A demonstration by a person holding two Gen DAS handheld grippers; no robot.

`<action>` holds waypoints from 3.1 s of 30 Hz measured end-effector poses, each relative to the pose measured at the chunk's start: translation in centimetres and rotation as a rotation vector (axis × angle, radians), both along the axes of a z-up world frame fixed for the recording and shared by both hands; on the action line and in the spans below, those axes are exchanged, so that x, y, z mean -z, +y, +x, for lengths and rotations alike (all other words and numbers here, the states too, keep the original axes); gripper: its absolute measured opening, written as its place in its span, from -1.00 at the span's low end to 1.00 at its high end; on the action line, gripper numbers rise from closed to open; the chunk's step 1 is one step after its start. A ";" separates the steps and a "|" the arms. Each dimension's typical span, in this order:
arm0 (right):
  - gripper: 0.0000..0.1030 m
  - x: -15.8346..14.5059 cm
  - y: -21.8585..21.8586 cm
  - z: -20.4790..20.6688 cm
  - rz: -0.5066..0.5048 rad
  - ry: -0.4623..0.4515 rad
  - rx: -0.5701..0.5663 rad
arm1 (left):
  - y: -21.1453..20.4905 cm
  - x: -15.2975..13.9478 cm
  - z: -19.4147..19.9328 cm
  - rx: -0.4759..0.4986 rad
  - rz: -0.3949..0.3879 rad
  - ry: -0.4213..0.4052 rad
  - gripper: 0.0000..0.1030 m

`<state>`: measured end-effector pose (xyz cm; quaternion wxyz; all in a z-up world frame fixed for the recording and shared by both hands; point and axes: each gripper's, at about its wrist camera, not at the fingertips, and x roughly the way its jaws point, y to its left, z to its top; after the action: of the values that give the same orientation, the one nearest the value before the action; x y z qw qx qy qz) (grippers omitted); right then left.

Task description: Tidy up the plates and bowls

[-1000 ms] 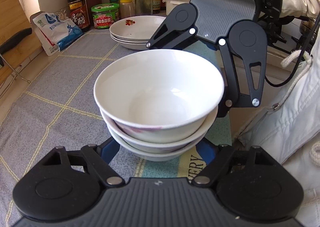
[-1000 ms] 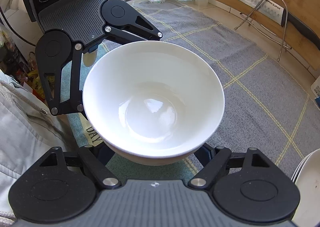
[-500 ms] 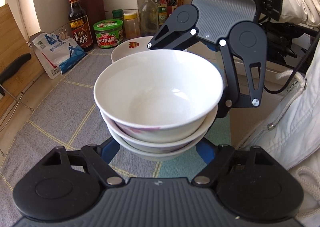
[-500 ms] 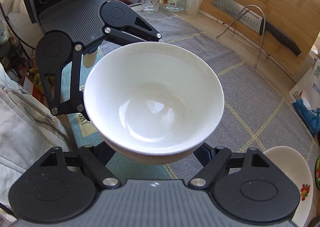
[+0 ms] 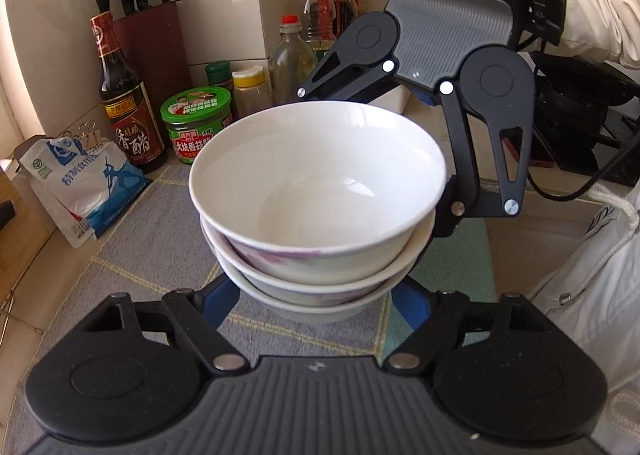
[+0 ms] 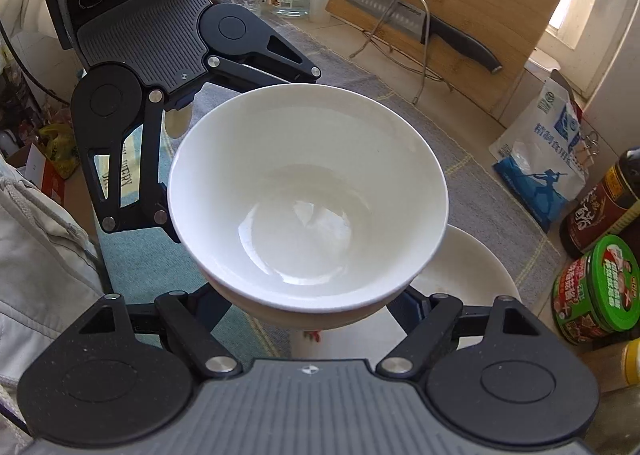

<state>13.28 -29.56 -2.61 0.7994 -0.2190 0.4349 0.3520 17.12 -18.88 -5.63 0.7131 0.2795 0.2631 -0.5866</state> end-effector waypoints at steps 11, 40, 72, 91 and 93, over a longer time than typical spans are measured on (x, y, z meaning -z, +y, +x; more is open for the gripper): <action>0.67 2.3 -5.9 1.9 -0.029 0.017 0.089 | -6.2 2.6 2.9 0.023 0.018 0.013 0.59; 1.00 0.8 -4.3 -1.5 -0.049 -0.016 0.539 | -1.1 0.9 -1.0 -0.322 -0.192 -0.148 0.99; 1.00 -6.5 5.7 -12.6 0.056 -0.259 1.369 | 5.1 -6.8 -6.9 -0.800 -0.111 -0.045 0.99; 1.00 -6.4 5.4 -12.2 0.072 -0.257 1.370 | 4.8 -6.8 -6.4 -0.820 -0.105 -0.043 0.98; 1.00 -6.4 5.3 -12.2 0.073 -0.256 1.369 | 4.7 -6.8 -6.4 -0.820 -0.101 -0.042 0.98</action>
<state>1.04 -24.22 3.82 0.8932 0.0918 0.3653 -0.2454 10.73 -14.14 1.18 0.9058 0.1278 0.3091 -0.2602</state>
